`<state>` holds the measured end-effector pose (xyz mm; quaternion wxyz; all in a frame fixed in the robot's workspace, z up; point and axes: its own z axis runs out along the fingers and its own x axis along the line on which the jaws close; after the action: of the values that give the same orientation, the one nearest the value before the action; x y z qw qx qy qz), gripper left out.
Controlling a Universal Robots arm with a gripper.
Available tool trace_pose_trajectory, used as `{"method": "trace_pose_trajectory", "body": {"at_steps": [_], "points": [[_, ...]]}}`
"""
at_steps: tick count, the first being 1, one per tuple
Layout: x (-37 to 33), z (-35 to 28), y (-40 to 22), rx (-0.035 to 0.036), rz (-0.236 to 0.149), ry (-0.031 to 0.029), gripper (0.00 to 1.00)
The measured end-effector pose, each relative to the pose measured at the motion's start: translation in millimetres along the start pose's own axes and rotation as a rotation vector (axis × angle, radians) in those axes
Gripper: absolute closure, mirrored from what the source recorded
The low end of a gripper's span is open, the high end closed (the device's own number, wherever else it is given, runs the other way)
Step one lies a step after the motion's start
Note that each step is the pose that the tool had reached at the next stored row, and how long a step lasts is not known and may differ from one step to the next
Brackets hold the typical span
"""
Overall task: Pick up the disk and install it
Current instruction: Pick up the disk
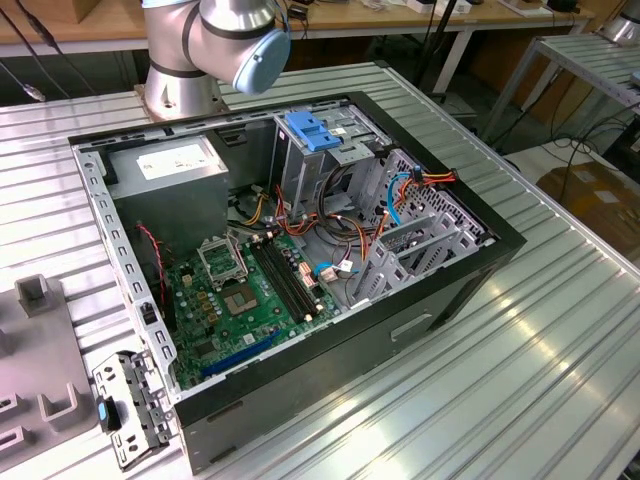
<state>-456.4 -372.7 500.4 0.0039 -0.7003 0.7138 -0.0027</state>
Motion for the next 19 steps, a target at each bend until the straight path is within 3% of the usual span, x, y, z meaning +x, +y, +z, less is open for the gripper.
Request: {"method": "trace_pose_trajectory", "body": {"at_steps": [19], "points": [[-0.4,0.2,-19.4,0.0,0.0,0.0,0.63]]}}
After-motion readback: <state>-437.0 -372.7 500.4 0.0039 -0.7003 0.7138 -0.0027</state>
